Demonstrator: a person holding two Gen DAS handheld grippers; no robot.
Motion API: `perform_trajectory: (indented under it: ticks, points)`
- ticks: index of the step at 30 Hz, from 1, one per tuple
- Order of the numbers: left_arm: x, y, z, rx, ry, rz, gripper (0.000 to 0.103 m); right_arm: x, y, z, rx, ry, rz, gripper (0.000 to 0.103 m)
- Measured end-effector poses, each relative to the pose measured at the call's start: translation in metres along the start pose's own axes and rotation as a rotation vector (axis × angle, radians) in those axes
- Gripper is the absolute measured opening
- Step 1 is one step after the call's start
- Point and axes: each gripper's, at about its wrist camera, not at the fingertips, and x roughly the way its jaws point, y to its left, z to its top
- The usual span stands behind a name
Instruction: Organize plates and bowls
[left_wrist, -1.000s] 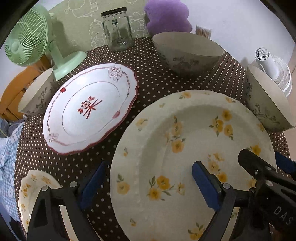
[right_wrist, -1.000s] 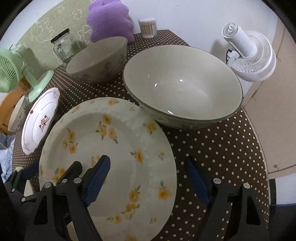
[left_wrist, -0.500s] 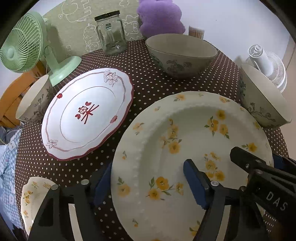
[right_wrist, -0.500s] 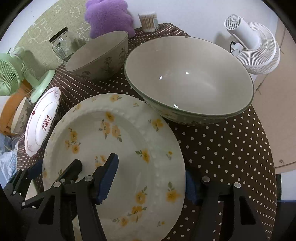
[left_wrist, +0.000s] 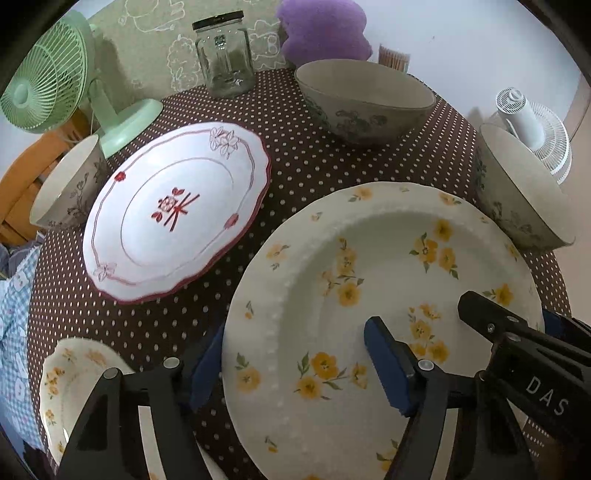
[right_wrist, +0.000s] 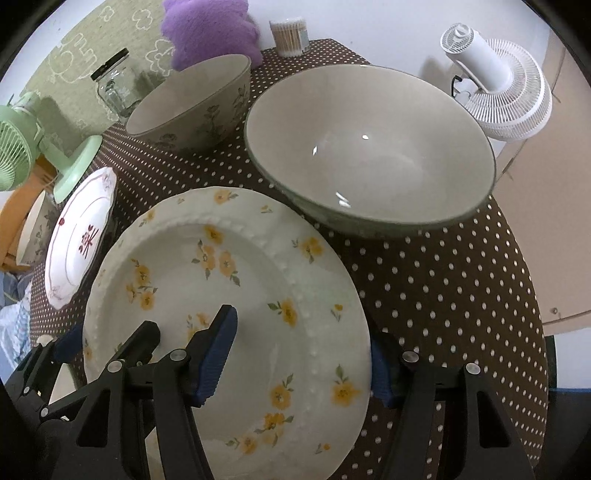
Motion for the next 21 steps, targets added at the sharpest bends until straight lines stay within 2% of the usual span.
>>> perform_trajectory:
  ticks: [8, 21]
  points:
    - [-0.011, 0.008, -0.01, -0.028, 0.025, -0.014, 0.074, -0.011, 0.006, -0.011, -0.003, 0.021, 0.016, 0.067]
    - [-0.037, 0.022, -0.011, -0.016, -0.021, -0.051, 0.073, -0.043, 0.021, -0.019, 0.002, -0.028, -0.003, 0.067]
